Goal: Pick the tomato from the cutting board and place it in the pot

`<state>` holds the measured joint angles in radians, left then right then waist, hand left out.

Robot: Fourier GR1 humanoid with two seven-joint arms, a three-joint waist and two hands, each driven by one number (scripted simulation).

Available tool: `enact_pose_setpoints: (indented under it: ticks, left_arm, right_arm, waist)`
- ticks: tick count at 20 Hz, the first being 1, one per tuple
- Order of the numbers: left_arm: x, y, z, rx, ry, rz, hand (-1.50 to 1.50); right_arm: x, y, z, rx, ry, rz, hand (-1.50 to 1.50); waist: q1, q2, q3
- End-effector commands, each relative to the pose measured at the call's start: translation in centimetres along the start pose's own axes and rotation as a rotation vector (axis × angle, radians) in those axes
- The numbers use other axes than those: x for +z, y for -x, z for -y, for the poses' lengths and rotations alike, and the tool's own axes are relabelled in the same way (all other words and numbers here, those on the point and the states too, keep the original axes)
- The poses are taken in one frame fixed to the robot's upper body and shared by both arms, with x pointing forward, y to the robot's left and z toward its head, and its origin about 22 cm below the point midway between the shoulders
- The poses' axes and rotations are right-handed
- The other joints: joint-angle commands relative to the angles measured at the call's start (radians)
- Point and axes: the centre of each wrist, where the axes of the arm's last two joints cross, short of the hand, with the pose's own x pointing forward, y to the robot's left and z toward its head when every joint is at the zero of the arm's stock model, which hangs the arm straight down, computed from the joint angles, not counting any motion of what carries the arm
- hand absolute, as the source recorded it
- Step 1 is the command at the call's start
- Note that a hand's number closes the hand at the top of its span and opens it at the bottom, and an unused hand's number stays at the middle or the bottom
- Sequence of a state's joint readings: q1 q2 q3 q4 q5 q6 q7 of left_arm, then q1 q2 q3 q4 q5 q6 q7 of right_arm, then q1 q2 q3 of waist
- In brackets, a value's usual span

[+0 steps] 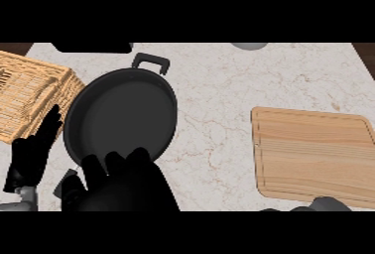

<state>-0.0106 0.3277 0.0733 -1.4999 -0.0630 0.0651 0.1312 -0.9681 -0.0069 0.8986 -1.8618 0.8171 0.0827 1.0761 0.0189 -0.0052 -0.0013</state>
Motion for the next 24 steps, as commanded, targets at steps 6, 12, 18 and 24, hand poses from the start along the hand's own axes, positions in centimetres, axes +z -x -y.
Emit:
enact_pose_setpoints:
  ticks: [6,12,18,24]
  left_arm:
    - [-1.6,-1.7,0.0,0.004,-0.016,0.018,0.0]
    - [0.7,0.5,-2.2,0.009,0.016,0.006,0.0]
    - [-0.1,-0.5,-0.3,-0.011,-0.009,0.01,0.0]
    - [0.5,0.4,-1.2,0.004,0.0,0.021,0.0]
  right_arm:
    - [-5.9,1.8,0.6,-0.098,0.099,-0.096,1.5]
    - [-11.0,5.6,0.8,-0.074,0.067,-0.116,1.5]
    - [-13.7,9.6,-3.6,-0.056,0.033,-0.113,1.5]
    - [-15.7,12.9,-6.1,0.073,-0.023,-0.11,1.5]
  waist:
    - [-0.007,0.007,0.001]
    - [0.0,0.008,0.001]
    - [0.007,0.011,0.0]
    - [0.015,0.013,0.0]
